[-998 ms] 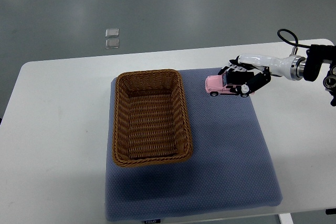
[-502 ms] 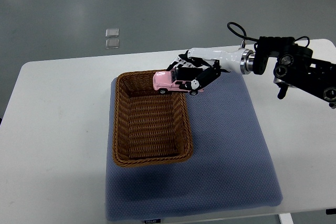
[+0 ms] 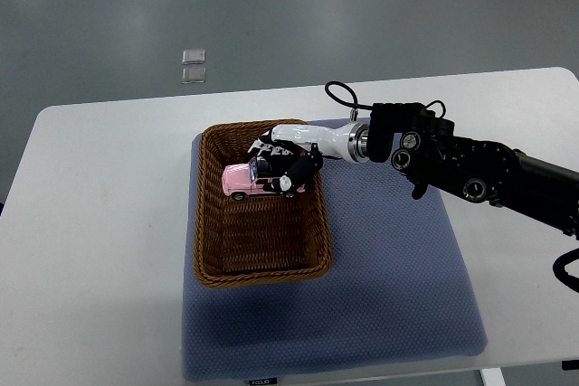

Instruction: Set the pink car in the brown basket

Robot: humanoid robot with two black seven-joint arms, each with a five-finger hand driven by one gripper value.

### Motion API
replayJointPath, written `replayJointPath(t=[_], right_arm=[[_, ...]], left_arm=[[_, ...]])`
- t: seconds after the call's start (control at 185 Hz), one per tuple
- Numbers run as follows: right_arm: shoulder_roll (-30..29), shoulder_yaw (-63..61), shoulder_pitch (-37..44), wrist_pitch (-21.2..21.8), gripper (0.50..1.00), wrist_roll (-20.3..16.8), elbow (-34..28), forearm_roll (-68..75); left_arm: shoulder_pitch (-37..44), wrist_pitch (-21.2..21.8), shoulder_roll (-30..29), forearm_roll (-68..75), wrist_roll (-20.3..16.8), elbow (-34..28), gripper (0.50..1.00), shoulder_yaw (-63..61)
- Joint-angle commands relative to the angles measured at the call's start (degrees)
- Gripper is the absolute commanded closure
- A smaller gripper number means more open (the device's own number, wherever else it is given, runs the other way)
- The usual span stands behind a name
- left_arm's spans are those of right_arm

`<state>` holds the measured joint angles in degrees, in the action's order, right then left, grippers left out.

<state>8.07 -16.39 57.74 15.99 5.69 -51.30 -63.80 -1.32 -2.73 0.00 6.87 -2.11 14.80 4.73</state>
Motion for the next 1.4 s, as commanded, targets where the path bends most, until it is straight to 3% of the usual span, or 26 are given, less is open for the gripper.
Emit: replayJointPath(t=[0.0, 0.097, 0.129, 0.14, 0.194, 0.291, 0.351, 0.485, 0.647, 0.89, 1.1, 1.241, 1.392], right_arm=[[-0.4, 0.8, -0.4, -1.0, 1.0, 0.1, 0.3, -0.3], [-0.4, 1.1, -0.9, -1.6, 0.998, 0.4, 1.0, -0.3], [-0.4, 1.1, -1.1, -1.7, 0.918, 0.6, 1.1, -0.3], [-0.5, 1.0, -1.2, -1.7, 0.865, 0.8, 1.1, -0.3], [-0.4, 0.9, -1.3, -1.7, 0.75, 1.0, 1.1, -0.2], [-0.4, 0.7, -1.2, -1.7, 0.636, 1.3, 1.5, 0.0], [-0.3, 0.2, -1.2, -1.6, 0.611, 1.3, 1.6, 0.3], [0.6, -2.8, -1.0, -1.5, 0.605, 1.4, 1.5, 1.6], [3.3, -15.6, -1.5, -1.0, 0.605, 1.4, 1.5, 6.1], [4.3, -40.1, -12.4, -1.3, 0.605, 1.9, 1.5, 35.1], [2.7, -42.9, -20.7, -1.0, 0.587, 4.5, 3.7, 54.1], [1.4, -43.1, -21.4, 0.0, 0.587, 7.9, 8.9, 57.2], [1.4, -43.1, -21.8, 1.5, 0.587, 8.5, 10.3, 58.3]], left_arm=[[0.0, 0.0, 0.0, 0.0, 0.0, 0.1, 0.5, 0.0], [0.0, 0.0, 0.0, 0.1, 0.0, 0.1, 0.5, 0.0], [0.0, 0.0, 0.0, 0.1, 0.0, 0.1, 0.5, -0.1], [0.0, 0.0, 0.0, 0.1, 0.0, 0.1, 0.5, 0.0], [0.0, 0.0, 0.0, 0.0, 0.0, 0.1, 0.5, 0.0], [0.0, 0.0, 0.0, 0.0, 0.0, 0.1, 0.5, -0.1], [0.0, 0.0, 0.0, 0.0, 0.0, 0.1, 0.5, -0.1], [0.0, 0.0, 0.0, 0.0, 0.0, 0.1, 0.5, 0.0], [0.0, 0.0, 0.0, 0.1, 0.0, 0.1, 0.5, -0.1], [0.0, 0.0, 0.0, 0.1, 0.0, 0.1, 0.5, 0.0], [0.0, 0.0, 0.0, 0.0, 0.0, -0.1, 0.5, 0.0], [0.0, 0.0, 0.0, 0.0, 0.0, -0.3, 0.5, 0.0], [0.0, 0.0, 0.0, 0.0, 0.0, -0.3, 0.5, 0.0]])
